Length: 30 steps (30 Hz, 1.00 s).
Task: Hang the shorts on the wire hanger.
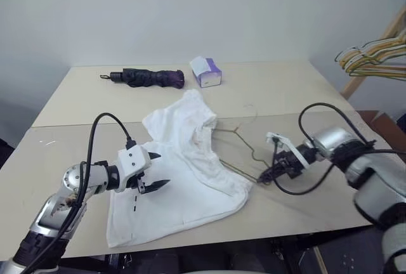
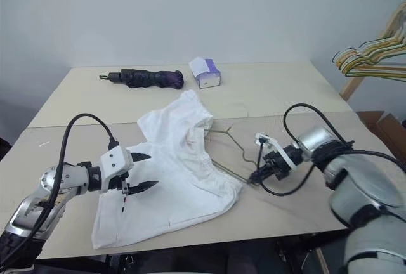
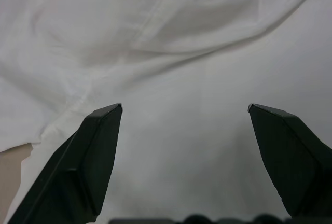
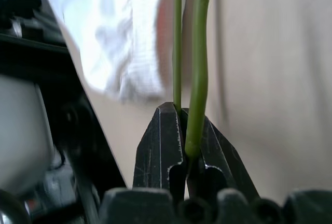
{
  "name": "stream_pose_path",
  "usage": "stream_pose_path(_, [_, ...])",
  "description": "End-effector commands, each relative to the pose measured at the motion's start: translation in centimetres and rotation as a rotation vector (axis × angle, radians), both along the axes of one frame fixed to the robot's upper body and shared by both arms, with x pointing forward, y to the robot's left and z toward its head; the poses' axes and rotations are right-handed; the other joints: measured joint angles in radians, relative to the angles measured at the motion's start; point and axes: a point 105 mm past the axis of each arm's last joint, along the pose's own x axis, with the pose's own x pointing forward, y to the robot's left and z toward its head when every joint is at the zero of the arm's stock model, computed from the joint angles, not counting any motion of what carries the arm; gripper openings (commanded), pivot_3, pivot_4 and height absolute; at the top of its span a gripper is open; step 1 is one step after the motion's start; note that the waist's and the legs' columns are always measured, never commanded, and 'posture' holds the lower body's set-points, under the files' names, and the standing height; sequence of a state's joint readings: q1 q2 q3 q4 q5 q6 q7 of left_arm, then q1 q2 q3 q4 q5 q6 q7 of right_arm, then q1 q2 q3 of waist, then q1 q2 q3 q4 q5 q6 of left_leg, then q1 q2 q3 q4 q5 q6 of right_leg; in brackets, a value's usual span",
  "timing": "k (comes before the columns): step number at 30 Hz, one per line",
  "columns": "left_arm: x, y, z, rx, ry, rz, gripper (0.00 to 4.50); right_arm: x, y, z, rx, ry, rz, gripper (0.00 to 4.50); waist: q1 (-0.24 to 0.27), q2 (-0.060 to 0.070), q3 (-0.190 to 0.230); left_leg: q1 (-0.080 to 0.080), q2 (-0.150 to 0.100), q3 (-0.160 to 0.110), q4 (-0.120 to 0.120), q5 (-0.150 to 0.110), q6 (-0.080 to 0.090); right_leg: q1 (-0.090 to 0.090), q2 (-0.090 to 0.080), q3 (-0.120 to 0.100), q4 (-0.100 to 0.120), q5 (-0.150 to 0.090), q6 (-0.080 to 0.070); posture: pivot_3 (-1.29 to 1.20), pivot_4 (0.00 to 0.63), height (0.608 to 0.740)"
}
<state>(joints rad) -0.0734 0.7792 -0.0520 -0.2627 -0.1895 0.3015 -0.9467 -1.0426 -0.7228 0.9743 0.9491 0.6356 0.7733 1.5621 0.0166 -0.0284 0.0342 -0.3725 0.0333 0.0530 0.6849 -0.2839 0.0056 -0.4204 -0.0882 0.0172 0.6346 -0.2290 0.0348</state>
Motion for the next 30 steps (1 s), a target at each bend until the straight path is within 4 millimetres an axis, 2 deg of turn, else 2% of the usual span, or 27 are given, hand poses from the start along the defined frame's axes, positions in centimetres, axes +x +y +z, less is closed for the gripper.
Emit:
stream_pose_path(1, [0.3,-0.1,1.2,0.004,-0.063,-0.008,4.21,1.6,-0.6,2.7,0.073,-0.083,-0.057,0.0,0.003,0.0,0.0,0.0,0.0,0.0,0.0,0.0,0.0,0.0,0.0,0.0,0.0,0.0,0.0,0.09,0.0,0.74])
stream_pose_path(5, [0.2,0.1,1.2,0.013,-0.07,-0.001,4.21,2.4,-1.7,3.0,0.055,-0.176,-0.114,0.0,0.012,0.0,0.0,-0.002,0.0,0.0,0.0,0.0,0.0,-0.001,0.0,0.0,-0.002,0.0,0.0,0.09,0.0,0.74])
stream_pose_path(7, [0.3,0.2,1.2,0.015,-0.074,0.005,4.21,3.2,-2.2,2.7,0.004,-0.211,-0.213,0.0,0.015,0.0,0.0,-0.002,0.0,0.0,0.0,0.0,0.0,-0.001,0.0,-0.001,-0.002,0.0,0.0,0.09,0.0,0.74])
stream_pose_path(10, [0.3,0.3,1.0,0.02,-0.077,0.012,4.21,4.2,-2.6,3.6,0.029,-0.331,-0.312,0.0,0.022,0.0,0.0,-0.002,0.0,0.0,0.0,0.0,0.0,-0.001,0.0,-0.001,-0.001,0.0,0.0,0.08,0.0,0.74])
stream_pose_path(11, [0.4,0.3,0.9,0.02,-0.078,0.014,4.21,4.2,-2.5,4.0,0.03,-0.428,-0.304,0.0,0.023,0.0,0.0,-0.002,0.0,0.0,0.0,0.0,0.0,-0.001,0.0,-0.001,-0.001,0.0,0.0,0.07,0.0,0.74])
stream_pose_path(14, [0.6,0.1,0.9,0.016,-0.084,0.006,4.21,3.4,-1.4,5.6,0.047,-0.694,-0.251,0.0,0.032,0.0,0.0,-0.004,0.0,-0.002,0.0,0.0,0.0,-0.001,0.0,-0.002,-0.002,0.0,0.0,0.06,0.0,0.74])
stream_pose_path(17, [1.3,-0.2,1.8,0.003,-0.113,-0.024,4.21,1.4,1.5,7.2,0.057,-0.988,-0.044,0.0,0.029,0.001,0.0,-0.006,0.0,-0.001,0.0,0.0,0.0,-0.003,0.0,-0.002,-0.002,0.0,0.001,0.03,0.0,0.74])
stream_pose_path(19, [1.8,-0.2,2.8,-0.019,-0.139,-0.039,4.21,0.3,2.8,7.4,0.047,-1.091,0.084,0.0,0.021,0.001,-0.001,-0.005,0.0,-0.001,0.001,0.0,0.0,-0.002,0.0,-0.002,-0.002,0.0,0.001,0.02,0.0,0.74])
stream_pose_path(21, [2.7,0.0,5.3,-0.076,-0.194,-0.046,4.21,-0.2,3.4,7.1,0.025,-1.101,0.171,0.0,0.012,0.001,-0.001,-0.004,0.0,-0.001,0.002,0.0,0.0,-0.001,0.001,-0.001,-0.002,0.0,0.001,0.02,0.0,0.74])
stream_pose_path(23, [3.6,0.4,7.7,-0.124,-0.255,-0.059,4.21,-0.2,3.6,6.5,-0.039,-1.185,0.276,0.0,0.004,0.0,-0.001,-0.003,0.001,-0.002,0.004,0.0,0.0,0.002,0.002,-0.001,-0.002,0.001,0.002,0.02,0.0,0.74])
stream_pose_path(25, [4.1,1.0,11.2,-0.194,-0.323,-0.096,4.21,0.2,3.7,5.8,-0.082,-1.204,0.34,0.0,-0.003,0.0,-0.001,-0.003,0.001,-0.002,0.008,-0.001,0.001,0.003,0.002,-0.002,-0.002,0.001,0.003,0.01,0.0,0.74])
stream_pose_path(28, [3.9,2.1,16.2,-0.253,-0.372,-0.209,4.21,1.0,4.1,5.7,-0.107,-1.221,0.374,0.0,-0.016,0.0,-0.001,-0.006,0.0,-0.002,0.01,-0.001,0.001,0.003,0.001,-0.001,-0.003,0.002,0.004,0.01,0.0,0.74])
stream_pose_path(30, [3.4,2.7,17.8,-0.252,-0.366,-0.283,4.21,1.2,4.2,5.7,-0.113,-1.225,0.401,0.0,-0.029,0.0,-0.001,-0.007,0.0,-0.002,0.011,-0.001,0.001,0.002,0.002,-0.001,-0.004,0.002,0.005,0.01,0.0,0.74])
